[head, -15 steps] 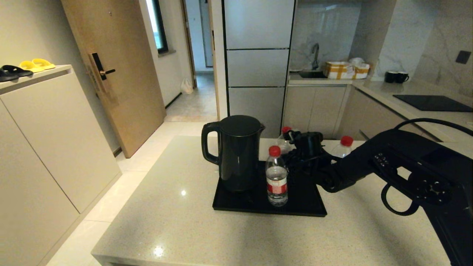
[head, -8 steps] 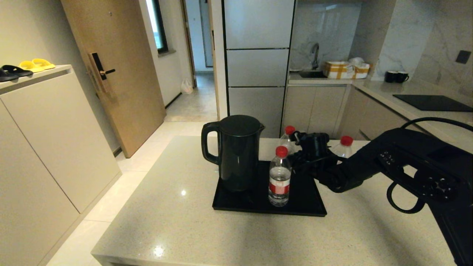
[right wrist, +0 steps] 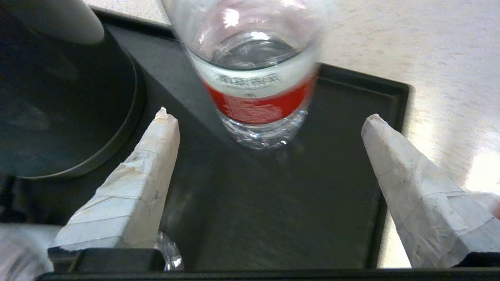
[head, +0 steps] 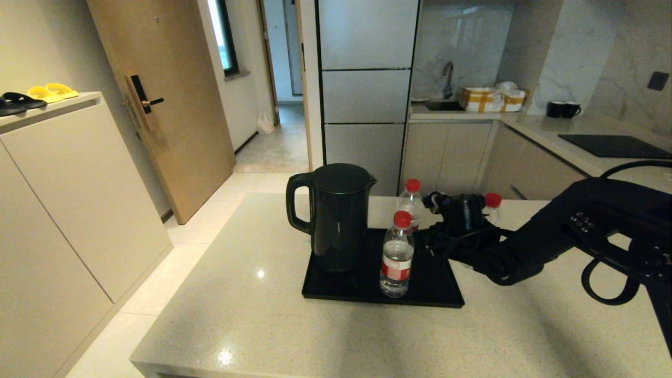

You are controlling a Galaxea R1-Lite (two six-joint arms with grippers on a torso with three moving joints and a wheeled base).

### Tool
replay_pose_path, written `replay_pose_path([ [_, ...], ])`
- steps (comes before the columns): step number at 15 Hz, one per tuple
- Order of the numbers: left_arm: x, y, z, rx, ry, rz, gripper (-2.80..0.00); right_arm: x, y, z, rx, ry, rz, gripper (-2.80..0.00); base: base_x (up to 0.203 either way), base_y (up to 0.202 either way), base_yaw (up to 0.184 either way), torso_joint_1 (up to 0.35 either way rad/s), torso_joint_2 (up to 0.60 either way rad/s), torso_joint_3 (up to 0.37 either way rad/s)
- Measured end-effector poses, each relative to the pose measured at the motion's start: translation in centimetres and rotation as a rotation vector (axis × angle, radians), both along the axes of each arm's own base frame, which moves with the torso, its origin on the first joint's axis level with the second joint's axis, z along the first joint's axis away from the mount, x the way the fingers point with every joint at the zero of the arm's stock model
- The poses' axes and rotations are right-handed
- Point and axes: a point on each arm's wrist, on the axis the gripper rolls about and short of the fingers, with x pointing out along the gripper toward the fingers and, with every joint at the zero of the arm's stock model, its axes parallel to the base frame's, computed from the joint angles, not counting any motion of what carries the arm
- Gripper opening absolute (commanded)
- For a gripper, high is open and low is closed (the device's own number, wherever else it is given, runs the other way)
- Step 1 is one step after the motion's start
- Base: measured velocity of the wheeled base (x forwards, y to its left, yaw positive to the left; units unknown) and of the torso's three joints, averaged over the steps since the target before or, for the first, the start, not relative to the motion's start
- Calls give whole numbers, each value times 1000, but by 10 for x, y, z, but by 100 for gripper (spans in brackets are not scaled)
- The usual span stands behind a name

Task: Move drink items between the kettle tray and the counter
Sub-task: Place it on the tray, then pick up the bottled water

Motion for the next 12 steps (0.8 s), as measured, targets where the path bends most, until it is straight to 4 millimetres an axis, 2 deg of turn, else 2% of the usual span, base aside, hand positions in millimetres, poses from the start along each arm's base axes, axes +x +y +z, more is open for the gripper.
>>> replay_pose_path([
  [3,0,0,0,0,0,0,-280,-14,-11,1,9,7,-11,0,0,0,0,0,0,0],
  [6,0,0,0,0,0,0,-280,-35,-32,5,40,36,-22,0,0,0,0,0,0,0],
  [7,0,0,0,0,0,0,-280,-45,-37,9,66,46,-17,-280,0,0,0,0,0,0],
  [9,0,0,0,0,0,0,-280,-64,-47,24,114,57,-5,-280,0,0,0,0,0,0],
  [12,0,0,0,0,0,0,-280,-102,-61,69,156,28,4,-280,0,0,0,0,0,0],
])
